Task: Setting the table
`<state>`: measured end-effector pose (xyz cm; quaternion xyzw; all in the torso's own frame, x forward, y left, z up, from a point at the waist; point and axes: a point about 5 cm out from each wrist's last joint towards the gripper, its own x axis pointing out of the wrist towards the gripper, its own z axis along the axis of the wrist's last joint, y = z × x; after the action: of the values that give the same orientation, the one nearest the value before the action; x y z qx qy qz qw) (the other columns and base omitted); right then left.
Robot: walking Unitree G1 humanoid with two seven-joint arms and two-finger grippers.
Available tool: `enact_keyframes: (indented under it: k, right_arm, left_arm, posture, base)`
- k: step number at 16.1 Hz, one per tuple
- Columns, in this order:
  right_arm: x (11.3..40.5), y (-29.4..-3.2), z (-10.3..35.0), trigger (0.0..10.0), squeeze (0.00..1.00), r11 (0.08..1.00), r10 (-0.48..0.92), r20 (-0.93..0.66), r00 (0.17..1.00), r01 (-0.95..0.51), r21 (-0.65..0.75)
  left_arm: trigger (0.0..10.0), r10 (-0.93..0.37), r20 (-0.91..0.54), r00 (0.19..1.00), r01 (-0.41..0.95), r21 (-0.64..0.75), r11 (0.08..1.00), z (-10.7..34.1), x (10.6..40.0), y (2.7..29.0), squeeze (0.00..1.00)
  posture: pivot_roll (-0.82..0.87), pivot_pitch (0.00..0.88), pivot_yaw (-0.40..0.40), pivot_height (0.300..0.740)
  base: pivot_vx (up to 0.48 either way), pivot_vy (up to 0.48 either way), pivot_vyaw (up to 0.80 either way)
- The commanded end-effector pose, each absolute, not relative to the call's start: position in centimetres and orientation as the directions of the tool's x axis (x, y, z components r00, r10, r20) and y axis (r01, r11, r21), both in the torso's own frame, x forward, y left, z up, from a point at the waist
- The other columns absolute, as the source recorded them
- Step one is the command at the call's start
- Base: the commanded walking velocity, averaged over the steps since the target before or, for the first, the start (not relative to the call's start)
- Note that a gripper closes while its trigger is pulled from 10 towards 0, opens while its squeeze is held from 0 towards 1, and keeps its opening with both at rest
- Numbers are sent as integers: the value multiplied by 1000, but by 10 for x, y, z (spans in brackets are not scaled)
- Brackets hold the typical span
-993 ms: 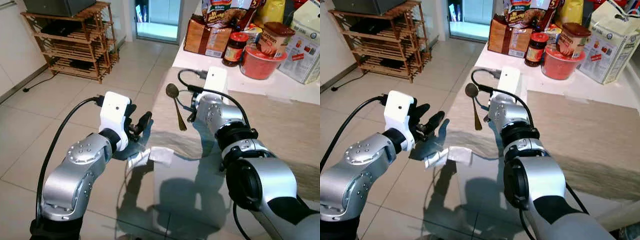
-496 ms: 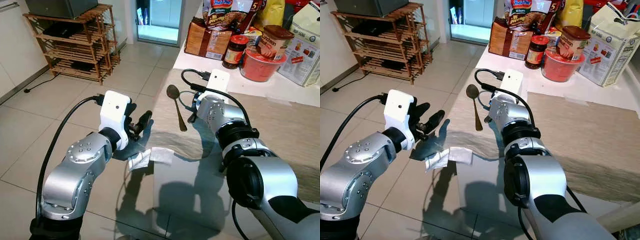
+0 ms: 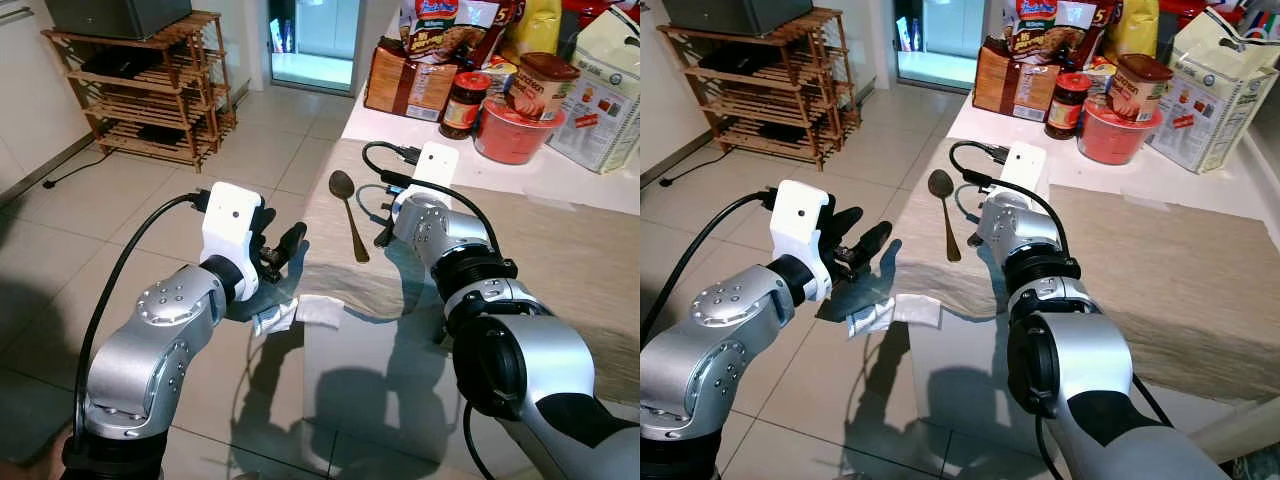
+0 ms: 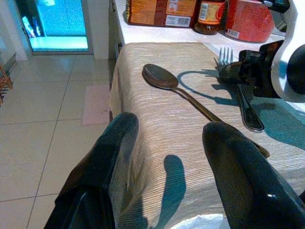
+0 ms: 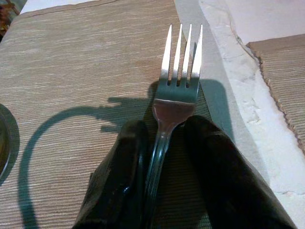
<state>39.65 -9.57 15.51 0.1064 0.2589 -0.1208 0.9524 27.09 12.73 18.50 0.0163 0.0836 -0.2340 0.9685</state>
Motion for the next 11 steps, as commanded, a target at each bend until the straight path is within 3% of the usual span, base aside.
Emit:
enact_keyframes:
  k: [1, 6, 11]
  right_arm:
    - [376, -88, 112, 0, 0, 954, -135, -682, 718, 281, 107]
    - [380, -90, 117, 0, 0, 958, -136, -651, 747, 267, 106]
    - [402, -86, 174, 0, 0, 982, -123, -370, 921, 167, 90]
  left_arm:
    - [10000, -454, -170, 875, 460, -2, 888, 187, 273, 126, 0]
    - [10000, -456, -174, 873, 463, -1, 886, 186, 275, 125, 0]
    - [10000, -455, -173, 874, 462, -2, 887, 187, 276, 124, 0]
  posture:
    - [93, 0, -9, 740]
    - [84, 0, -8, 740]
    - [83, 0, -5, 740]
  base:
    - [0, 0, 0]
    - [0, 0, 0]
    - [0, 0, 0]
